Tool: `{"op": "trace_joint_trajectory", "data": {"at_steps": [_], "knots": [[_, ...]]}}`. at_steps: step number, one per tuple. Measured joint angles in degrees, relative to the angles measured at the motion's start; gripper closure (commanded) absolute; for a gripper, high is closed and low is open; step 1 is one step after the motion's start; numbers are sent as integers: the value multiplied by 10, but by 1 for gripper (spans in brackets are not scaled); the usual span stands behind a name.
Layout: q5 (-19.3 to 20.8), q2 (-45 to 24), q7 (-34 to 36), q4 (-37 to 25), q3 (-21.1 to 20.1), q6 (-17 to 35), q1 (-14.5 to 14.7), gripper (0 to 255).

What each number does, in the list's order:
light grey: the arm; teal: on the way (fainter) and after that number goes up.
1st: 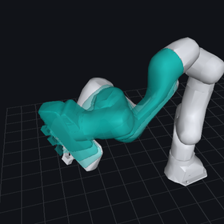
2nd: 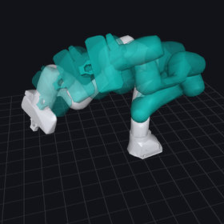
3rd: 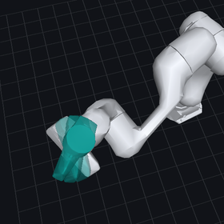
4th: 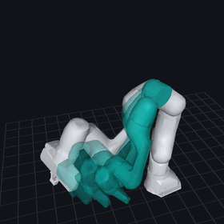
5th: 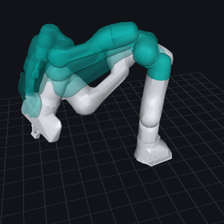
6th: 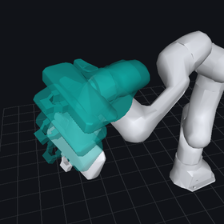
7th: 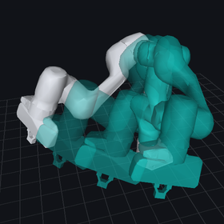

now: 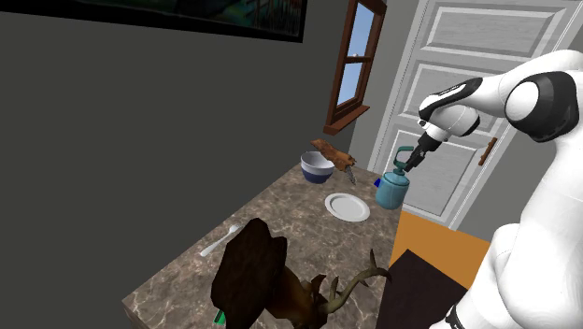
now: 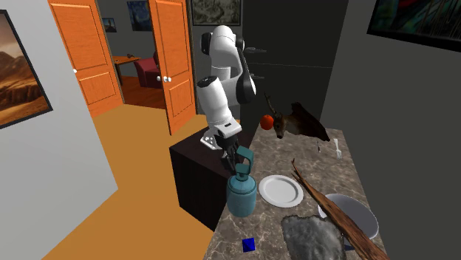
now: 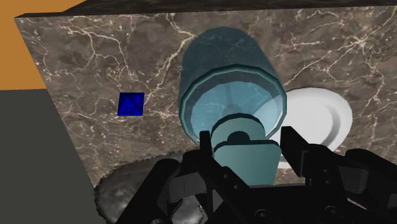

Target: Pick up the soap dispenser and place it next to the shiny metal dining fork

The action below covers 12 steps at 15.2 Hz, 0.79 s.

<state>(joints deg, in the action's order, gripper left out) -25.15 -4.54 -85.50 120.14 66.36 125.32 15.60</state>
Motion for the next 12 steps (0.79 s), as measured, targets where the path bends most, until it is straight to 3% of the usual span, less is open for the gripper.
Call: {"op": "trace_joint_trajectory", "data": {"at_steps": [5, 12], "knots": [[0, 0, 0, 0, 0, 0, 0, 255], [58, 44, 47, -20, 5, -26, 13, 255]]}}
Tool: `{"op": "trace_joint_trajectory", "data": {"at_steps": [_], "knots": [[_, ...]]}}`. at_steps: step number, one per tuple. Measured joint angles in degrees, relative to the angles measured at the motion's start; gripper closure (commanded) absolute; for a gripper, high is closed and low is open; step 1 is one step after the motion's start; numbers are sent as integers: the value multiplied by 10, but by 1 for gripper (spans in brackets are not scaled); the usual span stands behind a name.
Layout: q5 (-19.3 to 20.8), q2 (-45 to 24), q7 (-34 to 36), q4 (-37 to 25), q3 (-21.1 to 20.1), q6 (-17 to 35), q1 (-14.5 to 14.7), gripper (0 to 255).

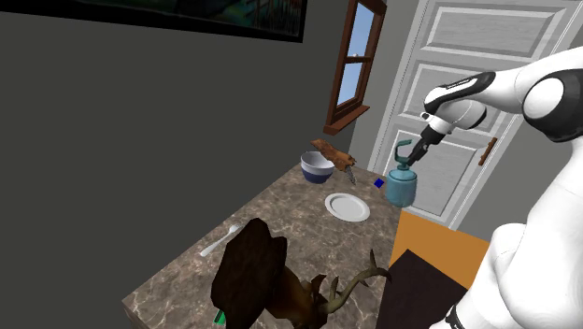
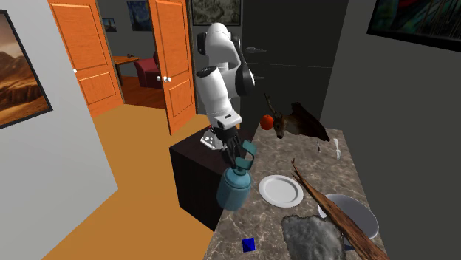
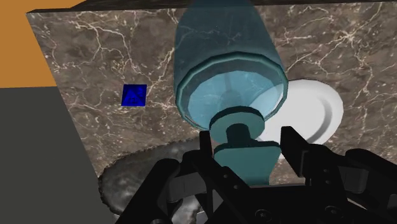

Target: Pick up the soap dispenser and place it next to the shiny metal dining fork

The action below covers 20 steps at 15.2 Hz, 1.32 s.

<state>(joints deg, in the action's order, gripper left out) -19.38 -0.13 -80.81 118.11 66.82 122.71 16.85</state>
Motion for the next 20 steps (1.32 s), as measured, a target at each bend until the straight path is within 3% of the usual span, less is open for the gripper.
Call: {"op": "trace_joint_trajectory", "data": {"at_steps": [10, 20], "knots": [[70, 55, 63, -52, -16, -61, -1, 255], [92, 71, 93, -116, -27, -129, -2, 255]]}}
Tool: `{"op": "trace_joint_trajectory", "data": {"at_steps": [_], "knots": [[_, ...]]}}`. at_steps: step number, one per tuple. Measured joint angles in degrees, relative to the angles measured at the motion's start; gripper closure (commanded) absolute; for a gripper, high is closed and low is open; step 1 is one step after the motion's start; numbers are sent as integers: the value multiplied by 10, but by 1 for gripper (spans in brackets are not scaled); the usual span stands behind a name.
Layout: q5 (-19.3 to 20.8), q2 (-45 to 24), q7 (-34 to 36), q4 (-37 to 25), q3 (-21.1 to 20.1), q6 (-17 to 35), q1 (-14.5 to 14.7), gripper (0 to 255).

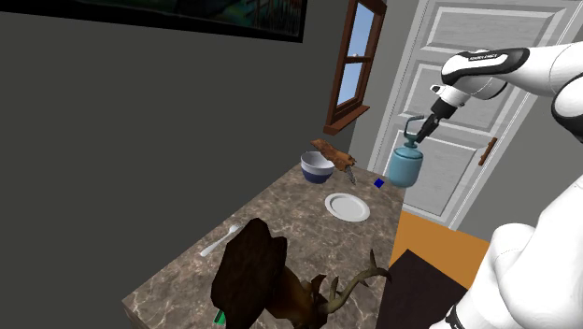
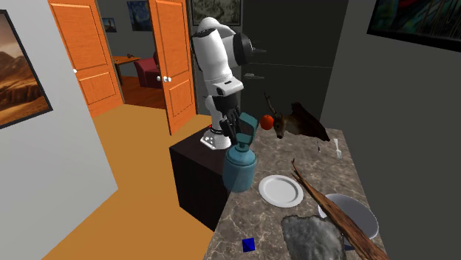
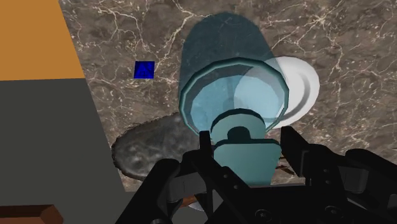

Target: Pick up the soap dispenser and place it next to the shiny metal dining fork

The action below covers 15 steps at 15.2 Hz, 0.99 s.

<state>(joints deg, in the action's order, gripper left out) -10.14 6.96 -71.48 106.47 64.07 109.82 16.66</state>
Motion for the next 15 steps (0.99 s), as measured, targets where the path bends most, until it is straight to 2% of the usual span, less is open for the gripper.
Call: {"op": "trace_joint_trajectory", "data": {"at_steps": [6, 15], "knots": [[1, -2, 9, -49, 0, -47, 1, 255], [-20, -27, 10, -131, 14, -120, 3, 255]]}}
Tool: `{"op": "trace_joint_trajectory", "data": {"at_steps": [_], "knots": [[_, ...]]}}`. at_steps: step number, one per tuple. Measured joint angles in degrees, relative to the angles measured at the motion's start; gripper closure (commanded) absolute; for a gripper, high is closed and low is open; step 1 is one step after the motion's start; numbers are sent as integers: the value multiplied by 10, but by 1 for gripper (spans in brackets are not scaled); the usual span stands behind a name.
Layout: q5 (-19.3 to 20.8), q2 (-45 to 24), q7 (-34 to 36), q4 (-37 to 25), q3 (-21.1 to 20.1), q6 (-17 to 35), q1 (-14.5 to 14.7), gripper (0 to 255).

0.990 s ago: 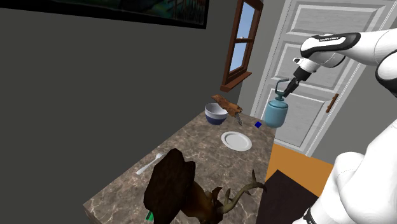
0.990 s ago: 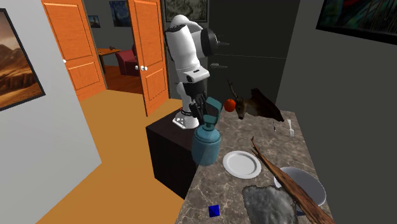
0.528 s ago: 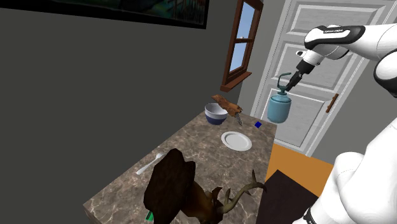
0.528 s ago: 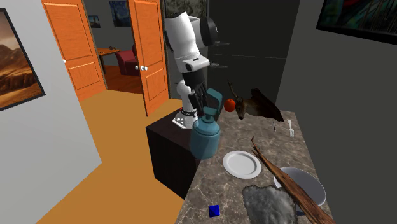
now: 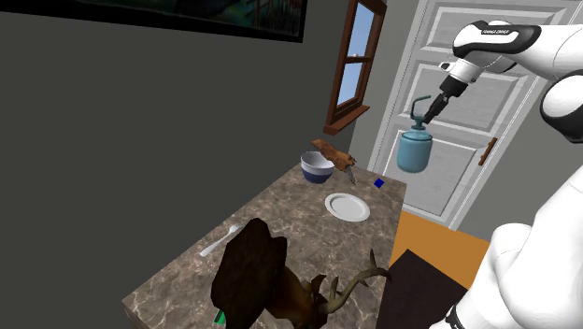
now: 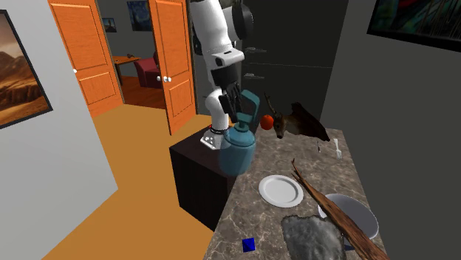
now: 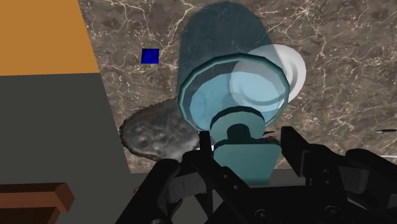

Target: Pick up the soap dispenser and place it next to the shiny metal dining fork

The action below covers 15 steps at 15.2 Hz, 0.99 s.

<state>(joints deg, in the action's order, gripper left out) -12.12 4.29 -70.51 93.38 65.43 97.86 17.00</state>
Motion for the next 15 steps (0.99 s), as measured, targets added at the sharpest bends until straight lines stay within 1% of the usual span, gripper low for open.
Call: {"op": "trace_joint_trajectory", "data": {"at_steps": [5, 9, 13, 15], "knots": [[-29, -31, -10, -55, 16, -46, -4, 255], [-61, -63, -24, -102, 30, -86, -18, 255], [-102, -103, -38, -157, 37, -133, -46, 255], [-125, -124, -45, -187, 37, -157, -68, 255]]}}
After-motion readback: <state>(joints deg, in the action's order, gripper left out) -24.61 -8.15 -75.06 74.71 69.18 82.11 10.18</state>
